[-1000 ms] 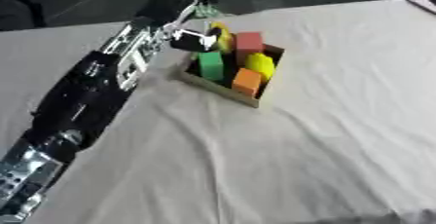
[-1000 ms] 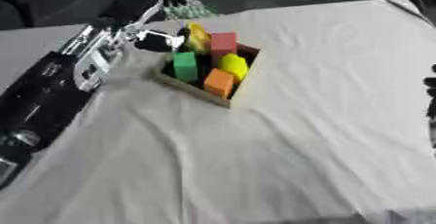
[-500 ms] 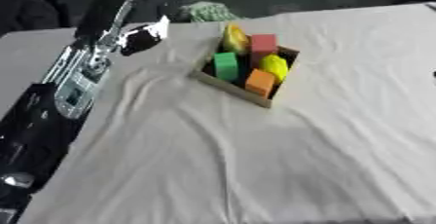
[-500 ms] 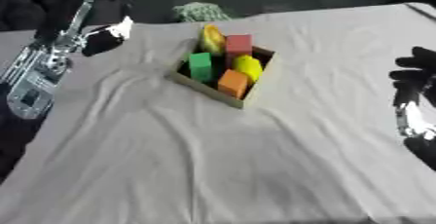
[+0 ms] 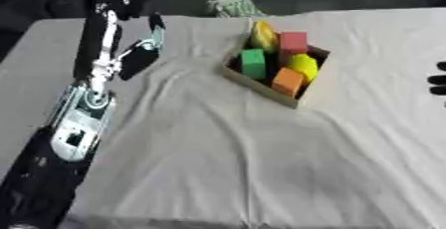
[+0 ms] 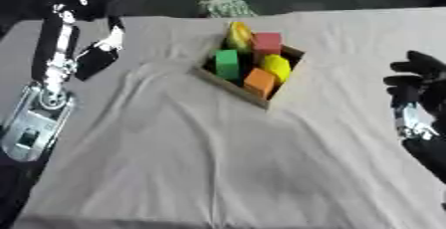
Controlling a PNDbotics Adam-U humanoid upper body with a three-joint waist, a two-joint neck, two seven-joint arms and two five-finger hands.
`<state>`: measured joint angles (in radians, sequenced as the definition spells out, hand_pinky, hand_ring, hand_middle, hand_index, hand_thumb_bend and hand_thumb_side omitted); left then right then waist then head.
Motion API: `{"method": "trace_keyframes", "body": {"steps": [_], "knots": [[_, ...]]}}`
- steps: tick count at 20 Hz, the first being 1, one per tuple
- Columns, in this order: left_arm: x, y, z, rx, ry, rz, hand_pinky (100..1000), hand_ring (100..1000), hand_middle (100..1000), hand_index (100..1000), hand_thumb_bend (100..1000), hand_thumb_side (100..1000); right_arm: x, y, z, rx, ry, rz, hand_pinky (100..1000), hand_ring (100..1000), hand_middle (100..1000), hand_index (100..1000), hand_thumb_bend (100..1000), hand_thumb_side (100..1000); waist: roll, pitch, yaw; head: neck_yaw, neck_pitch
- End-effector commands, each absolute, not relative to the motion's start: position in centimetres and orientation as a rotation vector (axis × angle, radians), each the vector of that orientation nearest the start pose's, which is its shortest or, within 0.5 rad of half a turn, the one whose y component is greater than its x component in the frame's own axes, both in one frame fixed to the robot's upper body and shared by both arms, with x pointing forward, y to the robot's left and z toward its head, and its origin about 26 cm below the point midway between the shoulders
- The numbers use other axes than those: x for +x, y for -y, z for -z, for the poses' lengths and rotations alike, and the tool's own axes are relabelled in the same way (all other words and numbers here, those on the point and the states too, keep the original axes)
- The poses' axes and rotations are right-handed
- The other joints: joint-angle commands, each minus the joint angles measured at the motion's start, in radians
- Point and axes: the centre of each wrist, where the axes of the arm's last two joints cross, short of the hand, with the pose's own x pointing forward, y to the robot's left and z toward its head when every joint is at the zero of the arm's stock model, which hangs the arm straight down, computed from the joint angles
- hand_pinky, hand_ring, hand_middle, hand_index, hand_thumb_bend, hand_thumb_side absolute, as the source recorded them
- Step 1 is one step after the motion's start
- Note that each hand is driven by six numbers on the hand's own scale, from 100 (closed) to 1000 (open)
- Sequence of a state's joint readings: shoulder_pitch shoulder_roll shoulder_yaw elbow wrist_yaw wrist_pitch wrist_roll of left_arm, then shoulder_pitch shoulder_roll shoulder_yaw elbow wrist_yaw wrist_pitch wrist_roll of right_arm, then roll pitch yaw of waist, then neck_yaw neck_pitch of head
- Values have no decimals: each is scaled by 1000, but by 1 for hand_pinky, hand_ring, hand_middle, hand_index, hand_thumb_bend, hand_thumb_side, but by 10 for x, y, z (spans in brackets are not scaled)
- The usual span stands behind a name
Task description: Pick up objects on the table and place them in the box.
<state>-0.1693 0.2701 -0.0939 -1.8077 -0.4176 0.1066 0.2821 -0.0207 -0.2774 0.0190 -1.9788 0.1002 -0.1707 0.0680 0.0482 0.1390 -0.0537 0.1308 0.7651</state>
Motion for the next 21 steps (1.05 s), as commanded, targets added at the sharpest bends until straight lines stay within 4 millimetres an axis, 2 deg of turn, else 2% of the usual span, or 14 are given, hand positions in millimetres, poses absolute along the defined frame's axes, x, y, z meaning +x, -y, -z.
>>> {"method": "trace_keyframes", "body": {"steps": [1, 4, 10, 21], "knots": [[282, -255, -119, 531, 1965, 128, 708, 643, 600, 751, 100, 459, 264, 273, -115, -169, 2120, -444, 717, 739, 760, 904, 100, 493, -5, -16, 3, 4, 5], [276, -254, -113, 452, 1942, 50, 706, 639, 598, 749, 100, 455, 264, 272, -110, -163, 2097, -430, 716, 739, 762, 905, 100, 483, -9, -20, 10, 3, 5], [276, -247, -99, 390, 1906, 9, 704, 631, 592, 743, 100, 464, 264, 270, -102, -157, 2068, -402, 714, 737, 759, 904, 100, 463, -16, -22, 11, 1, 5], [278, -242, -81, 367, 1860, -5, 703, 627, 587, 735, 100, 484, 264, 269, -89, -162, 1997, -362, 705, 721, 741, 906, 100, 441, -15, -22, 15, 1, 5]]}}
